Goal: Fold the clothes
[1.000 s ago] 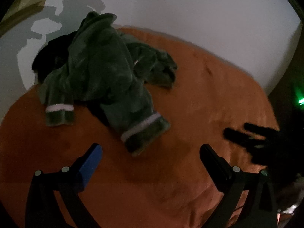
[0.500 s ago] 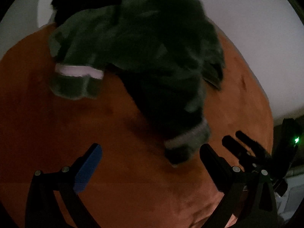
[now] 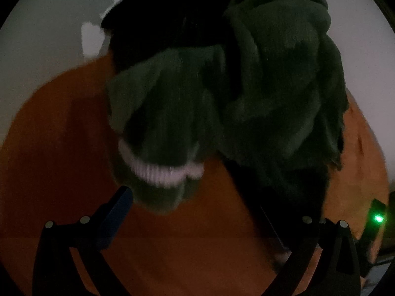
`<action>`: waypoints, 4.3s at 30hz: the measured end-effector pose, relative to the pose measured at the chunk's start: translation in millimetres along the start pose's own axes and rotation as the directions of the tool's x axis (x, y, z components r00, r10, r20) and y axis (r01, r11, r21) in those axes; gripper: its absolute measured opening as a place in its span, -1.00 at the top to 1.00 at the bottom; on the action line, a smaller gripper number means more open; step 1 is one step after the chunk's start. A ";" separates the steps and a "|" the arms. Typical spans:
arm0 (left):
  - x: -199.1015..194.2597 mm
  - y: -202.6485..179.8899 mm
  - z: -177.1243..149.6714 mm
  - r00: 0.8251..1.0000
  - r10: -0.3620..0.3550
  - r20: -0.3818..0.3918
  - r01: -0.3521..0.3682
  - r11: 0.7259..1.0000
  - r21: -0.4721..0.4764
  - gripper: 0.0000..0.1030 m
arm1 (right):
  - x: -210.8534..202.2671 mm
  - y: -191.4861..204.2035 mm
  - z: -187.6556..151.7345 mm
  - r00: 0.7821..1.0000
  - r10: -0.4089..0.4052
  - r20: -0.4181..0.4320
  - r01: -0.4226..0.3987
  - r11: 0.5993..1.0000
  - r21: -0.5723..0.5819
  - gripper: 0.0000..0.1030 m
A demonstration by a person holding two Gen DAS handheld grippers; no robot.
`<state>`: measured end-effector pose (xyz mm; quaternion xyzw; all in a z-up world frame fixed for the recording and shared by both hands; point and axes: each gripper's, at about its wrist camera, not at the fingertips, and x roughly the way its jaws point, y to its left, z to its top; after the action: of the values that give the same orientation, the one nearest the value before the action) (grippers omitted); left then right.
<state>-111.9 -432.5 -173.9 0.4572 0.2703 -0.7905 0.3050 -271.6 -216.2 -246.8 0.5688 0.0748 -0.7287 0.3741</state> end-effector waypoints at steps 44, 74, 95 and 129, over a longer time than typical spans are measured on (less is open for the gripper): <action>21.7 -7.0 -12.4 0.993 0.098 0.059 -0.106 0.981 0.163 -0.32 | -74.7 -7.6 -40.1 0.996 0.087 0.021 -0.088 0.993 0.074 -0.43; -40.8 -69.4 -60.3 0.975 -0.144 0.170 0.066 0.916 0.395 0.76 | -111.4 31.2 -34.1 0.925 -0.285 0.252 0.291 0.957 0.012 0.81; -124.8 -131.9 -269.0 0.866 -0.447 -0.224 0.480 0.614 0.627 0.45 | -320.4 -234.1 -217.7 0.836 -0.543 0.081 0.480 0.794 0.372 0.81; -65.7 -86.8 -164.9 0.957 -0.250 -0.149 0.287 0.898 0.333 -0.08 | -270.1 -23.1 -226.0 0.942 -0.262 0.211 0.318 0.899 -0.301 -0.37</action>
<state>-57.2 -242.7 -174.6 0.5024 0.2005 -0.8360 0.0922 -91.7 45.2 -92.3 0.4180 0.2487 -0.7979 0.3560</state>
